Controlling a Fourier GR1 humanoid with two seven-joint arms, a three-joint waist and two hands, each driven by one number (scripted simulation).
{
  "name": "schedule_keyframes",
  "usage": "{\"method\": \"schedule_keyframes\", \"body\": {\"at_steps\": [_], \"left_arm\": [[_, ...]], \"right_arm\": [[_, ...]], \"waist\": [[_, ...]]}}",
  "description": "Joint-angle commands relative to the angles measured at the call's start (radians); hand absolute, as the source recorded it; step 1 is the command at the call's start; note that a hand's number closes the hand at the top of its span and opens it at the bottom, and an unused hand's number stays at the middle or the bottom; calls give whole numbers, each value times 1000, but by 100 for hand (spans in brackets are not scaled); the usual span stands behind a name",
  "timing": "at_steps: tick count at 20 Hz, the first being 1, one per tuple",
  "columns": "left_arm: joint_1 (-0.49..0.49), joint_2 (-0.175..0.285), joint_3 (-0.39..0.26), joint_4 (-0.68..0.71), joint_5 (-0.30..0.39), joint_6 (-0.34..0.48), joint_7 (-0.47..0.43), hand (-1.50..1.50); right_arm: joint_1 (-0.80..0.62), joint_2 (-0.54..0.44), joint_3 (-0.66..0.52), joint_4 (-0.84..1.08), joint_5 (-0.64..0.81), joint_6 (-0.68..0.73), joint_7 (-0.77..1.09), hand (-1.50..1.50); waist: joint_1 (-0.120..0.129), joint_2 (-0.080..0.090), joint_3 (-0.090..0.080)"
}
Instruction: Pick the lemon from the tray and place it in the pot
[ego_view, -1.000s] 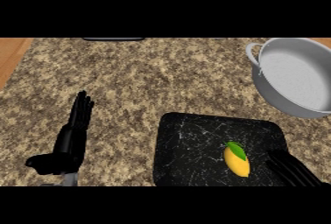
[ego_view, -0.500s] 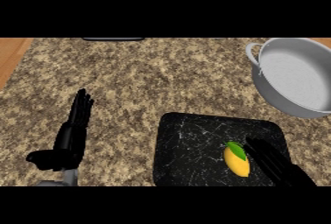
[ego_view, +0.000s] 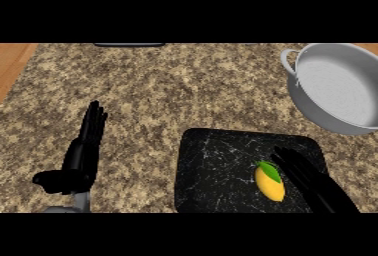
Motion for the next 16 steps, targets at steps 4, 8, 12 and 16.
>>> {"method": "schedule_keyframes", "body": {"at_steps": [4,8,12,16], "left_arm": [[10,-36,9,-16,-29,-5,9,0],[-4,-25,15,-53,-36,-8,52,0],[-26,-17,56,32,-9,-49,0,0],[49,-29,36,-49,-34,-37,-2,0]], "right_arm": [[-60,66,26,179,59,-97,-23,-150],[-61,73,32,125,98,-178,-51,150],[-77,79,14,90,62,-205,-98,150],[-31,73,2,142,77,-284,-160,150]], "waist": [[2,1,1],[1,0,1],[-3,1,0],[1,0,1]]}}
